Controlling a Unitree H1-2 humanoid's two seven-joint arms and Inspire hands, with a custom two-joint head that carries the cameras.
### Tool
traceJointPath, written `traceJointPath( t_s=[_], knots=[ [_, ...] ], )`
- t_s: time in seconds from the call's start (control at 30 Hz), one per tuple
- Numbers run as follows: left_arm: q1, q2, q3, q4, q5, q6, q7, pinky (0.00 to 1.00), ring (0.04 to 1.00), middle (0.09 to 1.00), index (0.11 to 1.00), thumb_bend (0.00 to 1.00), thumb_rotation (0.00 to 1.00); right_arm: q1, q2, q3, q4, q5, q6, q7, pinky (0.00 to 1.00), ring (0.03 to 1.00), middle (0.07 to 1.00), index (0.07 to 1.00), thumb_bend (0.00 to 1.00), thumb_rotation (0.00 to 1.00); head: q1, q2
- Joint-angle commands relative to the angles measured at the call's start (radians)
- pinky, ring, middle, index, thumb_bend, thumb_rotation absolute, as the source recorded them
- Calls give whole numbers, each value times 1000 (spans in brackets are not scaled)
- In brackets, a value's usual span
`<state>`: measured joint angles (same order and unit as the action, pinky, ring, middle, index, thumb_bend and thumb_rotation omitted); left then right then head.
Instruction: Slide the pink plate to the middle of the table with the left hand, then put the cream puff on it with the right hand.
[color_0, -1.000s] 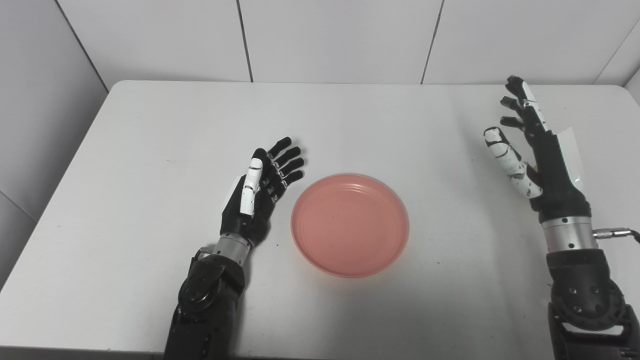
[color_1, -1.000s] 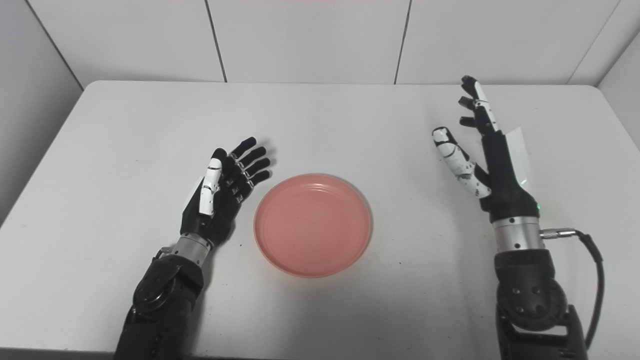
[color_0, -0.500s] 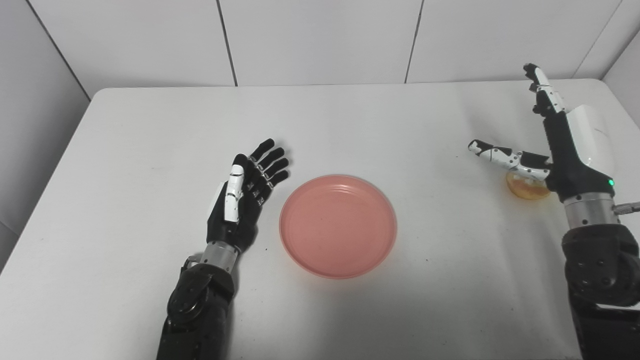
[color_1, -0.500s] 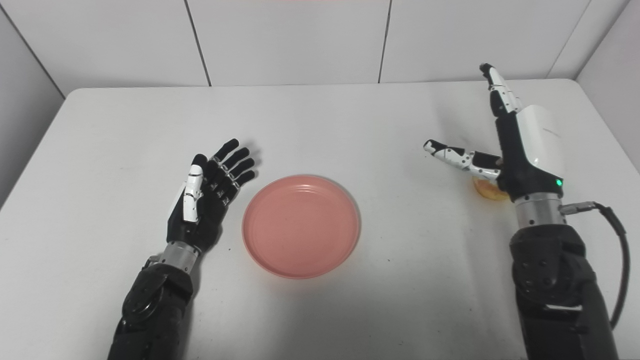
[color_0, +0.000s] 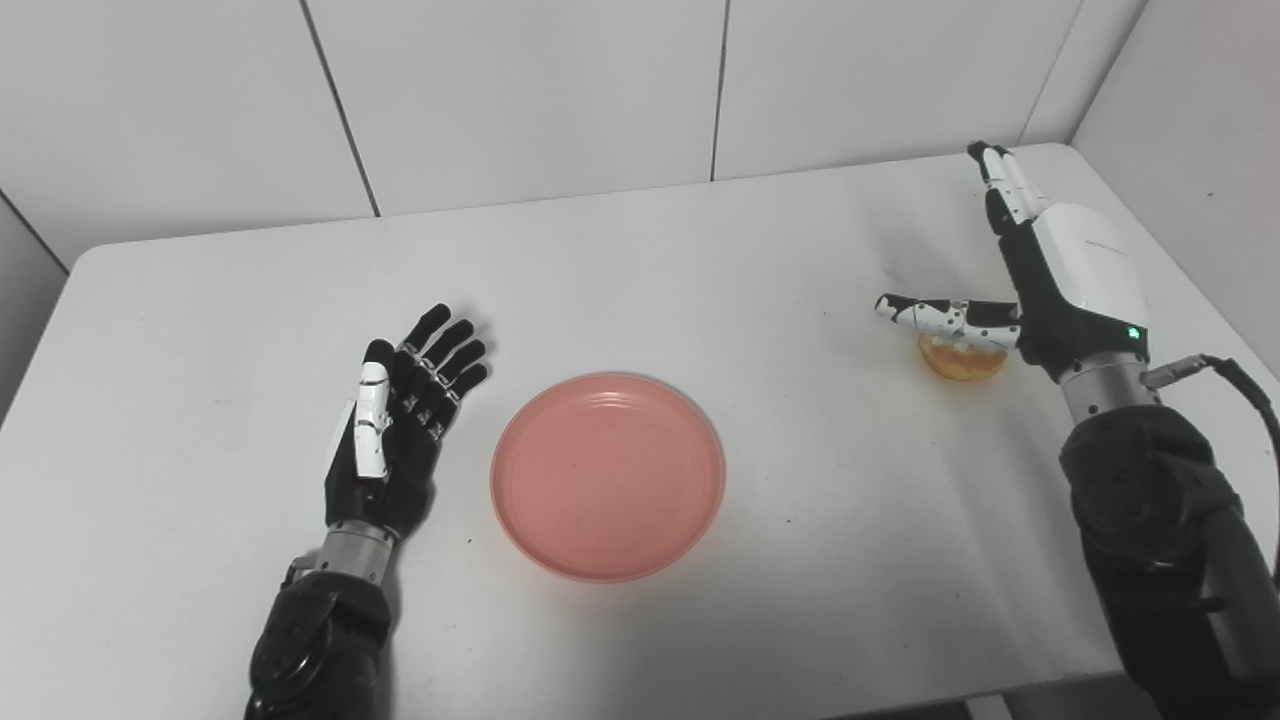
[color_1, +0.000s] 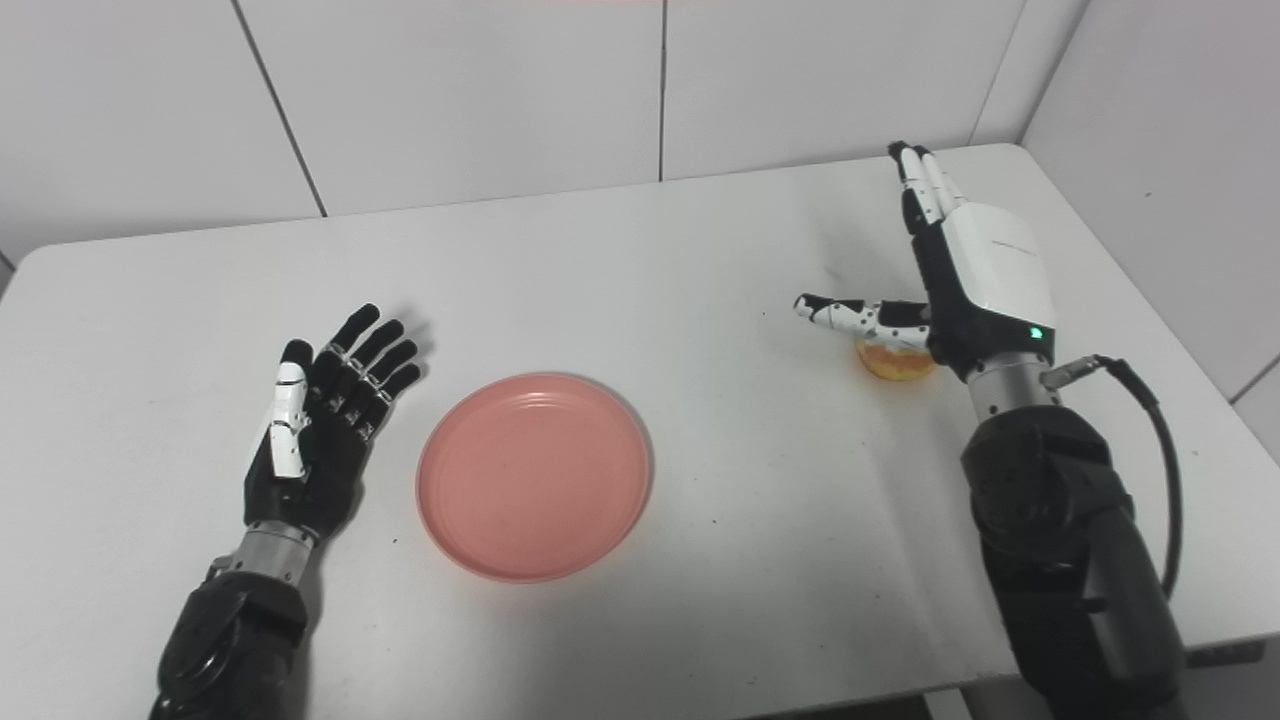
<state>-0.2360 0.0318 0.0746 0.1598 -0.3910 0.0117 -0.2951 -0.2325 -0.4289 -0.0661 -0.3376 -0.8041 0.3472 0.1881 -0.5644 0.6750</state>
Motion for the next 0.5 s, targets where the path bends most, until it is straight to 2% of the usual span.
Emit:
traceJointPath(
  t_s=[0.0,0.1,0.23,0.47],
  knots=[
    [27,16,9,54,-14,-35,-33,859,852,849,832,473,1000,-32,-36,-11,-18,-19,16,2,763,941,993,986,889,570,0,-1],
    [24,25,14,65,-14,-42,-44,858,850,846,829,480,1000,-36,-53,-5,-3,-29,32,28,727,924,995,981,896,562,-27,-2],
    [20,39,20,80,-17,-46,-60,864,856,850,833,483,1000,-43,-74,8,17,-40,54,64,746,922,989,976,911,569,-49,0],
    [14,49,29,95,-36,-33,-77,856,848,852,839,483,1000,-55,-84,14,54,-17,69,88,758,907,960,957,920,484,-56,9]
  ],
)
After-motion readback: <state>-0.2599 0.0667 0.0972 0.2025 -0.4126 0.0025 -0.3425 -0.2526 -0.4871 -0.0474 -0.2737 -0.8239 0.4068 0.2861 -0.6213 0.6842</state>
